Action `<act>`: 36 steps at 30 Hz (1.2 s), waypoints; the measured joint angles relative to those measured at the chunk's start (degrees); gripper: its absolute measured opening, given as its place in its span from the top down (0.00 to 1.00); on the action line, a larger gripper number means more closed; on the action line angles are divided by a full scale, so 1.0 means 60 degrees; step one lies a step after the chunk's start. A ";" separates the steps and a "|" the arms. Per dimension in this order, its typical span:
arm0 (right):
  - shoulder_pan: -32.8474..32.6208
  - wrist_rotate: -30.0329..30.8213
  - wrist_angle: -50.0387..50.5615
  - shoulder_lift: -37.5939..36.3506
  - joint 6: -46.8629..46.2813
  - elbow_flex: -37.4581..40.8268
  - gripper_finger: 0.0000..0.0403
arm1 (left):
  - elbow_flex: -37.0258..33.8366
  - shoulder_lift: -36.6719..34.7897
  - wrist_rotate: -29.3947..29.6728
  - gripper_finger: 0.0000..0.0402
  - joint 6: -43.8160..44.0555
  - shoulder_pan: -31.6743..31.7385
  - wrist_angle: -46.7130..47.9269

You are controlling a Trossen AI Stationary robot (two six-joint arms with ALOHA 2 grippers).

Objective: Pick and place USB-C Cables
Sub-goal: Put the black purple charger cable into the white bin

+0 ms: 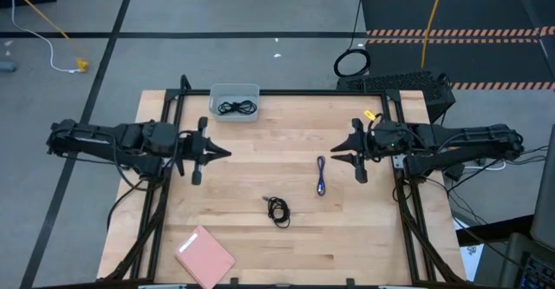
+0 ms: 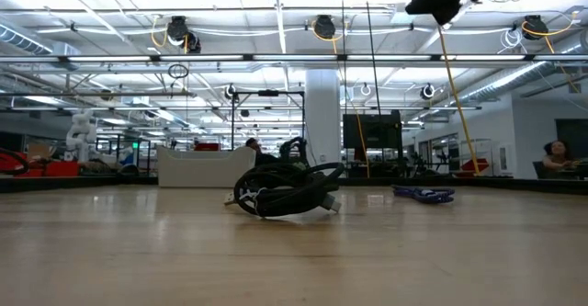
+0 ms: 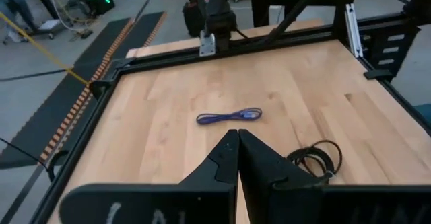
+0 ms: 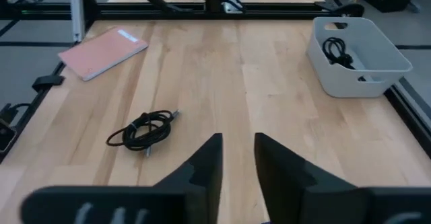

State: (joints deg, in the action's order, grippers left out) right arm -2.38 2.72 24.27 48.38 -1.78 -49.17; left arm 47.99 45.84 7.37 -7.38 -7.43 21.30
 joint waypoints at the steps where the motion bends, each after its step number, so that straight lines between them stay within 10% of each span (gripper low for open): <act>1: -0.0072 0.0000 0.0000 0.0000 0.0027 0.0000 0.84 | -0.0102 0.0000 0.0071 0.97 0.0000 -0.0058 -0.0210; 10: -0.1032 0.0007 -0.0107 0.0000 0.0331 0.0000 0.99 | -0.0361 0.0004 0.0125 0.97 -0.0243 -0.0221 -0.0853; 36: -0.1738 0.0275 0.0089 0.0634 -0.0082 -0.0082 1.00 | -0.0361 0.0004 0.0128 0.98 -0.0011 -0.0214 -0.0881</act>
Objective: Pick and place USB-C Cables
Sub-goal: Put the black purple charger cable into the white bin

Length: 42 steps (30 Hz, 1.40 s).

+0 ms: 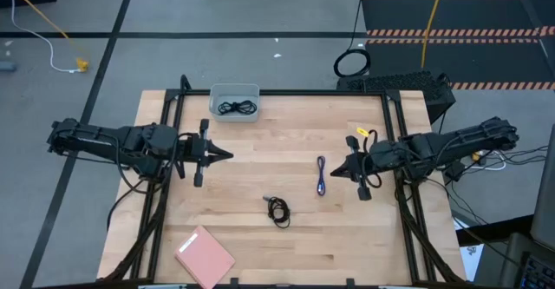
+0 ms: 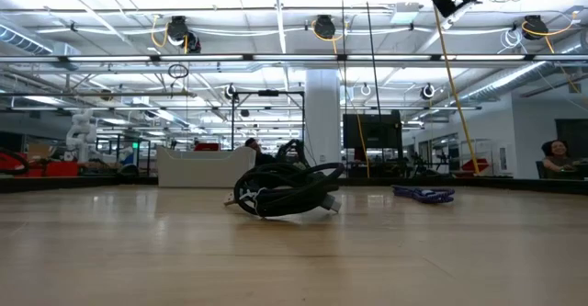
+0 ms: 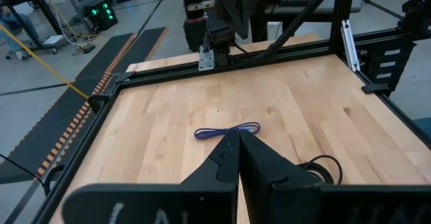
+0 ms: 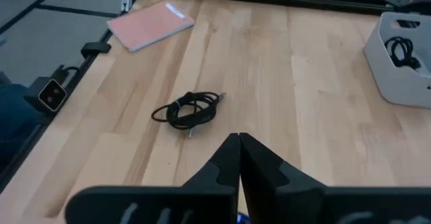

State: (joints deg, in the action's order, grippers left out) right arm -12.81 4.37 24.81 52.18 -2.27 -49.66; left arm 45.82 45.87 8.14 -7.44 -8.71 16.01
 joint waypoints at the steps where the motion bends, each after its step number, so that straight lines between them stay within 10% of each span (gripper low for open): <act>1: 0.0016 -0.0005 0.0041 0.0131 0.0065 -0.0130 1.00 | 0.0000 0.0000 0.0000 0.98 0.0001 0.0000 0.0000; 24: 0.1494 -0.0272 0.5156 0.3515 0.0499 -0.4512 1.00 | 0.0000 0.0000 0.0000 0.95 0.0015 0.0000 0.0069; 42: 0.2457 -0.1010 0.7100 0.5167 0.0110 -0.5040 1.00 | 0.0000 0.0000 0.0004 0.94 -0.0035 0.0000 0.0073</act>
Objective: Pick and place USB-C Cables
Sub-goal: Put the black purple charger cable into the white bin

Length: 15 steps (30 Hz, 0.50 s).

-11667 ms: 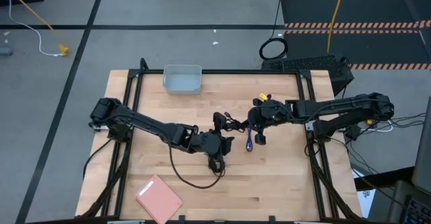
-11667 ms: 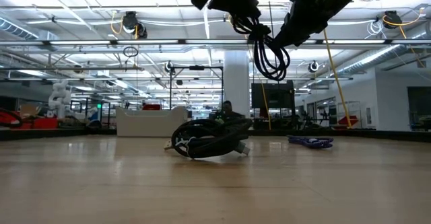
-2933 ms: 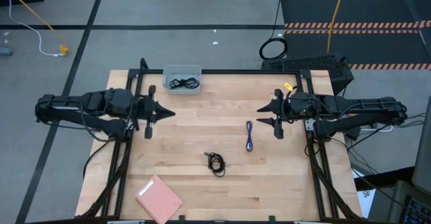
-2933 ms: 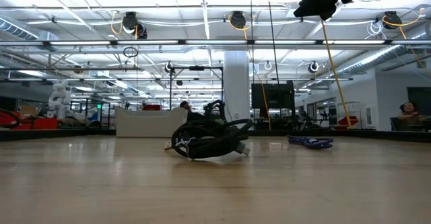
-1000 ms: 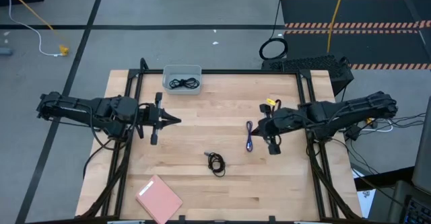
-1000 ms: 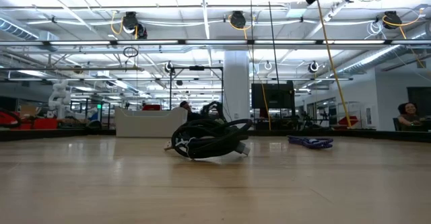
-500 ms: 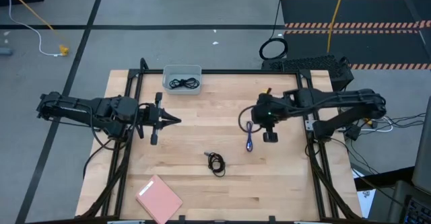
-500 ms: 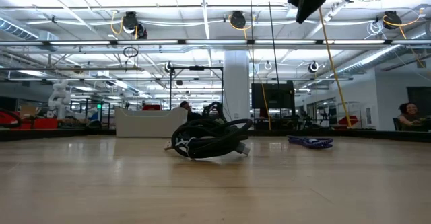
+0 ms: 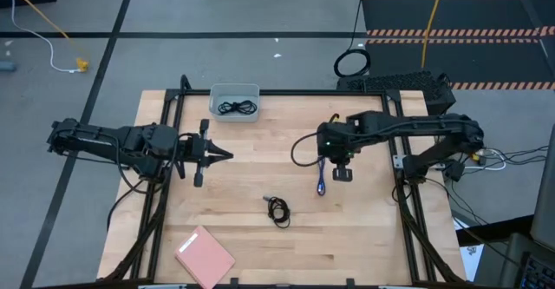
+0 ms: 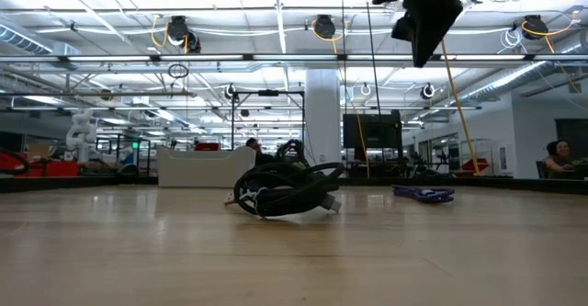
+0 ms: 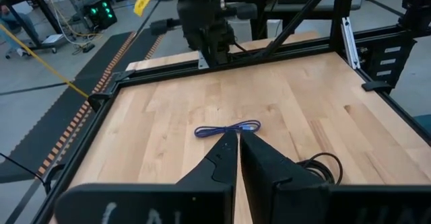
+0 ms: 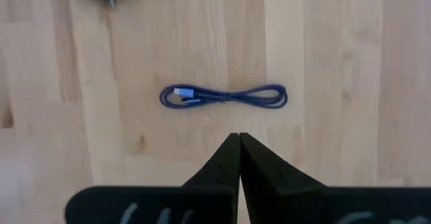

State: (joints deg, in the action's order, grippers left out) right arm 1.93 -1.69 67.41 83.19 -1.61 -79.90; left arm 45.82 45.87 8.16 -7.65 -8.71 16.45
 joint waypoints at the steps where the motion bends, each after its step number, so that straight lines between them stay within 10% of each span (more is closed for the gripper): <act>1: 0.0004 0.0003 0.0038 0.0105 -0.0066 -0.0001 1.00 | 0.0000 0.0000 0.0000 0.94 -0.0021 0.0000 0.0000; 15: 0.0007 0.0047 0.0983 0.1299 -0.0871 -0.0849 1.00 | 0.0000 0.0000 0.0004 0.94 -0.0176 0.0000 -0.0004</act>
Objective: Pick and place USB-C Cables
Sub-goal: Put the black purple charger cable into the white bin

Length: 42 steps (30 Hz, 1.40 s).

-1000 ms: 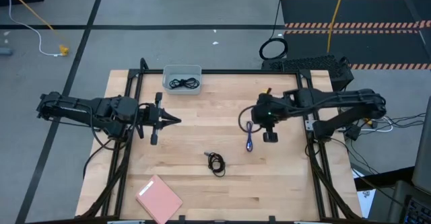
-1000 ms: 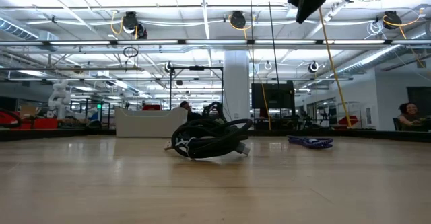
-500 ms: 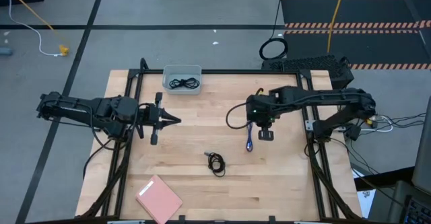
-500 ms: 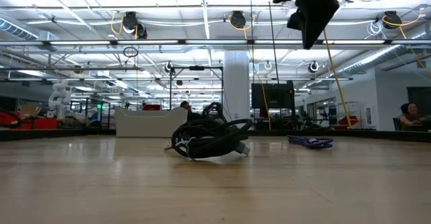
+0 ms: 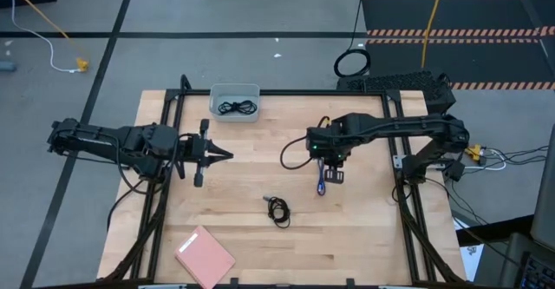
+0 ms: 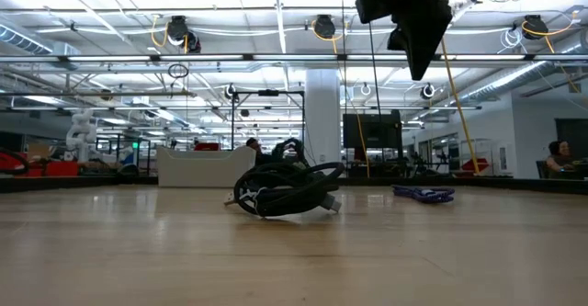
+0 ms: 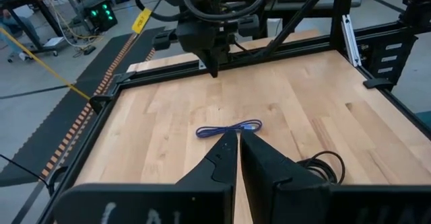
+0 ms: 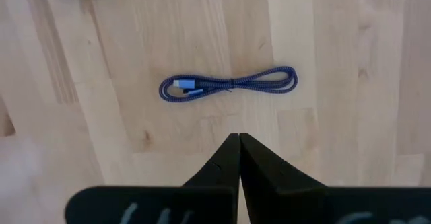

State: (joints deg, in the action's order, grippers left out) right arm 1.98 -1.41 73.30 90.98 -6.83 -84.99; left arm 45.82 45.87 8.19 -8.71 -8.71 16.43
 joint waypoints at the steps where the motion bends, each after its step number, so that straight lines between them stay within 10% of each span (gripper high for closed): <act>1: 0.0003 0.0004 -0.0001 0.0000 -0.0004 0.0000 1.00 | 0.0000 0.0000 0.0000 0.94 -0.0006 0.0000 0.0000; 32: 0.0532 -0.0052 -0.1097 0.1278 -0.1229 0.0022 1.00 | 0.0000 -0.0004 0.0142 0.94 -0.0244 0.0007 -0.0051; 42: 0.0491 0.1224 -0.0853 0.1279 -0.3737 0.0022 0.97 | 0.0000 -0.0004 0.0140 0.94 -0.0096 0.0007 -0.0040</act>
State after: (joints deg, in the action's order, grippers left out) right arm 4.93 5.93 68.19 98.65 -29.25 -84.86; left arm 45.82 45.84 9.03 -9.29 -8.67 16.19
